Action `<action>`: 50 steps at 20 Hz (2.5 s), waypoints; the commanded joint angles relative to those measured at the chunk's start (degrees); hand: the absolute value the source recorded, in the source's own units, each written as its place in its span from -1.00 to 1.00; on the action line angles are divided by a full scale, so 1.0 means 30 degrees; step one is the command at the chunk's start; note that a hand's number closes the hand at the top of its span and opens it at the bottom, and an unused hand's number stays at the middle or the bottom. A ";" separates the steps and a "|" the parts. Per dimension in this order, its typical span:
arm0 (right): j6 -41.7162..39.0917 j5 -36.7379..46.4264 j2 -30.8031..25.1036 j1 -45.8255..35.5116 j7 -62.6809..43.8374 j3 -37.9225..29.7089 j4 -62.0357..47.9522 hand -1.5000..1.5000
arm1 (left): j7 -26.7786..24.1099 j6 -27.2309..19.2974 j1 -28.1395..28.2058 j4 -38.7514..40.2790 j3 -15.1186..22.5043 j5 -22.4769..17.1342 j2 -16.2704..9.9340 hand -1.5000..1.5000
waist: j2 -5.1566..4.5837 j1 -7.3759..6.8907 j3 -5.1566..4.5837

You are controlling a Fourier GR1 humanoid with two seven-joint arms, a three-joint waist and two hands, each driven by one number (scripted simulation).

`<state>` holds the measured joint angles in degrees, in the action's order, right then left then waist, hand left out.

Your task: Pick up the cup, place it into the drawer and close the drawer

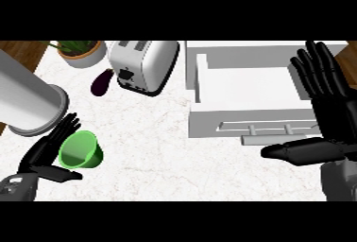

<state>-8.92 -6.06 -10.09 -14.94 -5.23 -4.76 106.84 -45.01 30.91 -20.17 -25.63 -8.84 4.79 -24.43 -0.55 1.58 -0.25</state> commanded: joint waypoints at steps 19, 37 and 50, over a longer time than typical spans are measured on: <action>-0.0521 -0.0282 -0.0366 -0.0037 0.0282 -0.0525 -0.0860 -1.00 | -0.5797 0.0852 -0.1646 0.3574 0.1175 0.1048 0.1570 -1.00 | -0.0091 0.0065 -0.0018; -0.0518 -0.0776 -0.0965 -0.0626 -0.1097 -0.1034 -0.0082 -1.00 | -0.8414 -0.2441 -0.2373 0.1882 0.0539 0.0089 0.2725 1.00 | -0.0070 0.0207 -0.0034; -0.0743 -0.1057 -0.1143 0.0777 -0.1536 -0.1281 0.1530 -1.00 | -0.6318 -0.6581 -0.3877 -0.0064 -0.2587 -0.3383 0.5773 1.00 | 0.0220 -0.0279 0.0073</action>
<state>-10.91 -8.37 -12.97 -15.19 -7.61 -8.15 107.26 -61.18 11.89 -29.59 -23.22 -16.58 -4.66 -8.82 -0.29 0.97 -0.13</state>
